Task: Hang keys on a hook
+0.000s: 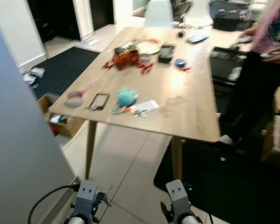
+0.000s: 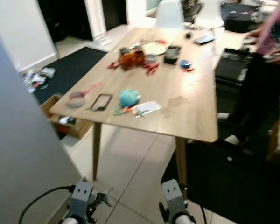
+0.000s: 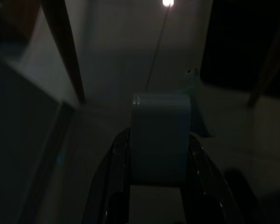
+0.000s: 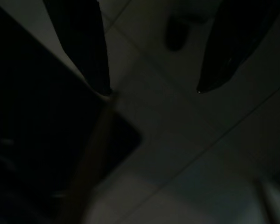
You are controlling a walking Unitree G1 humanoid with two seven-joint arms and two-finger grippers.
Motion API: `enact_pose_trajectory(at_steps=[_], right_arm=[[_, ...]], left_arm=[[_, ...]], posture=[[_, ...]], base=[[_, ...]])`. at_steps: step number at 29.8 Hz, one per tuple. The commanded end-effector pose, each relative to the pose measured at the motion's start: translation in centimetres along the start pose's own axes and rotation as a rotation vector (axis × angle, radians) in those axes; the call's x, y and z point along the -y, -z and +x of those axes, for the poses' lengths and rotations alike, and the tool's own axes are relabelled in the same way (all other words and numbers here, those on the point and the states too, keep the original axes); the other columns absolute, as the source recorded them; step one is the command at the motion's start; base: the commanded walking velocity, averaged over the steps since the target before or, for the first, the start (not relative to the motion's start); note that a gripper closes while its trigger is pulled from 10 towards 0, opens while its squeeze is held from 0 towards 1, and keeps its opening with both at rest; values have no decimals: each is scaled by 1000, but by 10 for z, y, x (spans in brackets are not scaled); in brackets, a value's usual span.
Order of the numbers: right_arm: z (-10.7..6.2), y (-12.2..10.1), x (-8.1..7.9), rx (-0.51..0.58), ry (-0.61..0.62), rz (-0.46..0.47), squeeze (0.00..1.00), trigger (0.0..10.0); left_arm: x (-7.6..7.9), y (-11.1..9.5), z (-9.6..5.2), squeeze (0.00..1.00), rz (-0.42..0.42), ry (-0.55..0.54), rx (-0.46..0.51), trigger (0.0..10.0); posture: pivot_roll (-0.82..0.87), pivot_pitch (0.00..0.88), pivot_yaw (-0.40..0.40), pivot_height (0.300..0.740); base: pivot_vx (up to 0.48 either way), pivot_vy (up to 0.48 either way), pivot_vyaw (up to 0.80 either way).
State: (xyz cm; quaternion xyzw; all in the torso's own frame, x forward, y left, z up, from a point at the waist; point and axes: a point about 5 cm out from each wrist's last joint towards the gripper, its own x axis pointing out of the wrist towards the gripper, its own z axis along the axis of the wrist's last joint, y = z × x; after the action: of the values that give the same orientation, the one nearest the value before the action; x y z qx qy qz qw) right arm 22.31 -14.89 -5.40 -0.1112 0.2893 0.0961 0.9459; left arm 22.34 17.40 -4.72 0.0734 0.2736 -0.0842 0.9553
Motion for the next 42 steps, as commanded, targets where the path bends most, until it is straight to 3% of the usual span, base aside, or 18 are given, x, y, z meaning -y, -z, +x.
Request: enact_pose_trajectory(at_steps=[1,7,9,17,28,42], right_arm=[[-2,5,-10,-13,-18,27,0,10000],[-2,4,-11,-2,-20,33,0,10000],[-2,4,-12,0,-27,-9,0,10000],[-3,5,-12,-2,-44,-13,0,10000],[-1,1,-11,11,-83,-150,0,10000],[-2,5,-7,-12,-74,-119,0,10000]], left_arm=[[-4,15,-7,0,8,-4,-60,10000],[-5,13,-6,0,12,-4,-55,10000],[-5,13,-6,0,5,-5,-52,10000],[-3,15,-7,0,-13,-19,-48,10000],[-1,19,-9,0,-32,-39,-57,10000],[3,19,-9,0,-49,-43,-50,10000]], posture=[[49,61,62,740],[50,62,63,740],[48,62,58,740],[46,60,37,740],[41,58,18,740],[41,38,-4,740]], base=[[0,0,-800],[0,0,-800],[0,0,0],[0,0,0],[0,0,279],[0,0,129]])
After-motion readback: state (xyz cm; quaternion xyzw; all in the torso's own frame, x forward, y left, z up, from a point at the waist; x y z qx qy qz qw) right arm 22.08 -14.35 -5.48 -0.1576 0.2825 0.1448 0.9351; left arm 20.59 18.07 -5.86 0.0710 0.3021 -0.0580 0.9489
